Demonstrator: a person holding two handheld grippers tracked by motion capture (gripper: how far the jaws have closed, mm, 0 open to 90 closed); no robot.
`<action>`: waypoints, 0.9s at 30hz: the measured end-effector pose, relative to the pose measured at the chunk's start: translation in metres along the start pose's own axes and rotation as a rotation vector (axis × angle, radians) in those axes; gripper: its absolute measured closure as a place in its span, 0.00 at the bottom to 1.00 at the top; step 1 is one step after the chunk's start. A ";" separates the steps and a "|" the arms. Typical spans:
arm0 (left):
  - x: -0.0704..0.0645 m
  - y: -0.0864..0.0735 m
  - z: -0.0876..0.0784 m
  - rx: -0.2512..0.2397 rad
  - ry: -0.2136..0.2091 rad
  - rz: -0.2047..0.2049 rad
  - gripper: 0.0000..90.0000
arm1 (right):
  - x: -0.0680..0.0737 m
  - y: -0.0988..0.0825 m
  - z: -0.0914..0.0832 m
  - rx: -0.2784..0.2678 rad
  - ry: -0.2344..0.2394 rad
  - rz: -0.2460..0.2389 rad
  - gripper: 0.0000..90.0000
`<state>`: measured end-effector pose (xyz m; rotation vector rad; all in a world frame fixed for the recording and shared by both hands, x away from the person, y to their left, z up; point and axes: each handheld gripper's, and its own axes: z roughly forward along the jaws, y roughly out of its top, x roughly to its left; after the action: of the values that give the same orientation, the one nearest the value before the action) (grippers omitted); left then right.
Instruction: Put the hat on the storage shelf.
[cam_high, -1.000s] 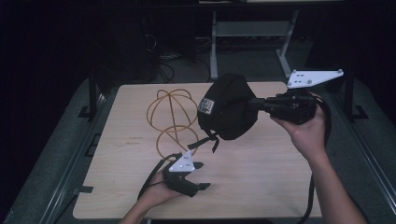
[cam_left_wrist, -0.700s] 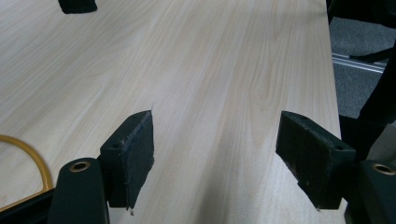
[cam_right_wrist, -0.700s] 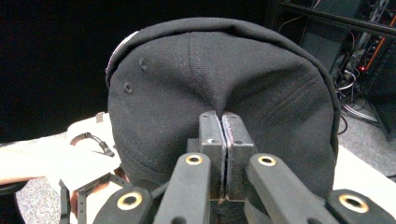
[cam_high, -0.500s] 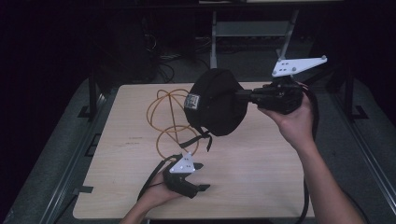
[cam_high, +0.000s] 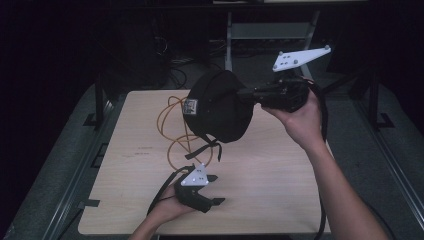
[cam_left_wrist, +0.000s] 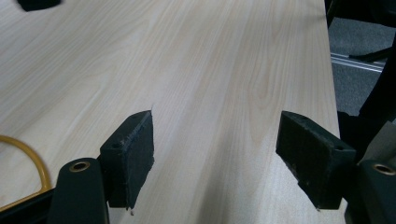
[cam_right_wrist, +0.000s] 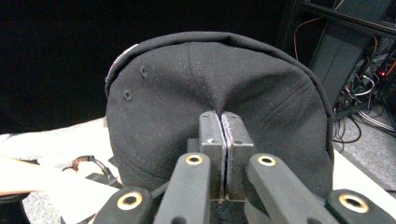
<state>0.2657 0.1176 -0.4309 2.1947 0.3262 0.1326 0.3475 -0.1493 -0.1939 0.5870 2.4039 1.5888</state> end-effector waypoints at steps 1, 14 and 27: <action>0.000 0.000 0.000 0.002 -0.002 0.001 0.30 | 0.000 0.002 0.003 0.001 0.003 -0.002 0.99; 0.000 0.001 0.000 0.000 0.005 0.028 0.30 | -0.004 0.027 0.035 0.041 0.018 -0.017 0.99; 0.000 0.000 0.001 -0.001 0.004 0.026 0.30 | -0.008 0.043 0.069 0.063 0.035 -0.008 0.99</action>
<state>0.2662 0.1168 -0.4312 2.1990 0.2993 0.1514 0.3902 -0.0803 -0.1824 0.5651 2.4869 1.5379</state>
